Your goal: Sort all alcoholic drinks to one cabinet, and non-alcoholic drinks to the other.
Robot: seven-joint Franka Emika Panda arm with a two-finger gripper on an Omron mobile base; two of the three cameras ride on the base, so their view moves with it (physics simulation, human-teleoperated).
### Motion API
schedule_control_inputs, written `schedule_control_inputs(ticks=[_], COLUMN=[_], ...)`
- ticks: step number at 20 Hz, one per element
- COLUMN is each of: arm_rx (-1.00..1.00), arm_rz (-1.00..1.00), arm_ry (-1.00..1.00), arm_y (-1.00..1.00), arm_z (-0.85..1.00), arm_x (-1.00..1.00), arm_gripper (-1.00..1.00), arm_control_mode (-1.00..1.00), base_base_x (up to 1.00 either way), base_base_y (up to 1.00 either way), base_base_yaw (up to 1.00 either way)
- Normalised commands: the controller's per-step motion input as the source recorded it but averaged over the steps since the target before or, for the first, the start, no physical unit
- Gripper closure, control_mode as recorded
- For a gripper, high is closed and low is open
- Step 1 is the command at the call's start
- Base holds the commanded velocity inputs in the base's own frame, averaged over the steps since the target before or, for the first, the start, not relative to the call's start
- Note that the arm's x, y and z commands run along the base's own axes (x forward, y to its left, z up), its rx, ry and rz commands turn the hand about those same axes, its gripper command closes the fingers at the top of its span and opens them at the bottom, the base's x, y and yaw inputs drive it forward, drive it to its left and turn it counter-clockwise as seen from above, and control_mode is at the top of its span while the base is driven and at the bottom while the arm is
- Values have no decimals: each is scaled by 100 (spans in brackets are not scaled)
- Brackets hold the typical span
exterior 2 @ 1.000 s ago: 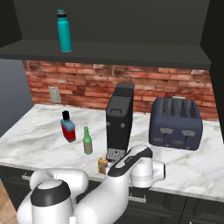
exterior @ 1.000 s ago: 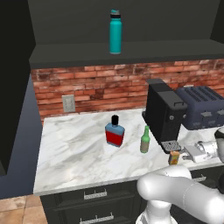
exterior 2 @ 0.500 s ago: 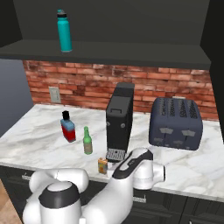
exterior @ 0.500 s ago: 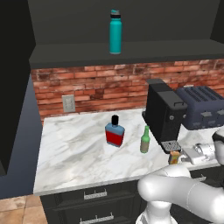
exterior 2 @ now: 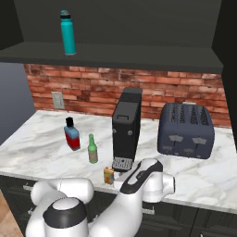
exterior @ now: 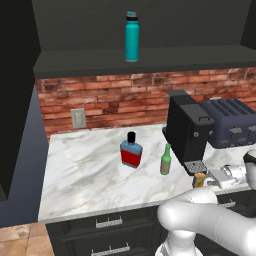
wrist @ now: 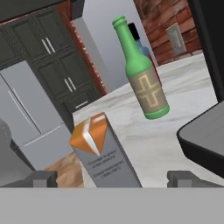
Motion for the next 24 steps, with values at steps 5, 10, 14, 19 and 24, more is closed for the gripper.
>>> schedule_control_inputs(ticks=[5, 10, 14, 19, 24], arm_rx=[2, 2, 0, 0, 0], arm_rz=[0, 0, 0, 0, 0], arm_ry=[0, 0, 0, 0, 0], arm_y=[3, 6, 4, 2, 3], arm_z=[-2, 0, 0, 0, 0], arm_x=[0, 0, 0, -1, 0], arm_gripper=[-100, -100, -100, -100, -100], arm_control_mode=[-100, -100, -100, -100, -100], base_base_x=[0, 0, 0, 0, 0], base_base_y=[0, 0, 0, 0, 0], base_base_yaw=[0, 0, 0, 0, 0])
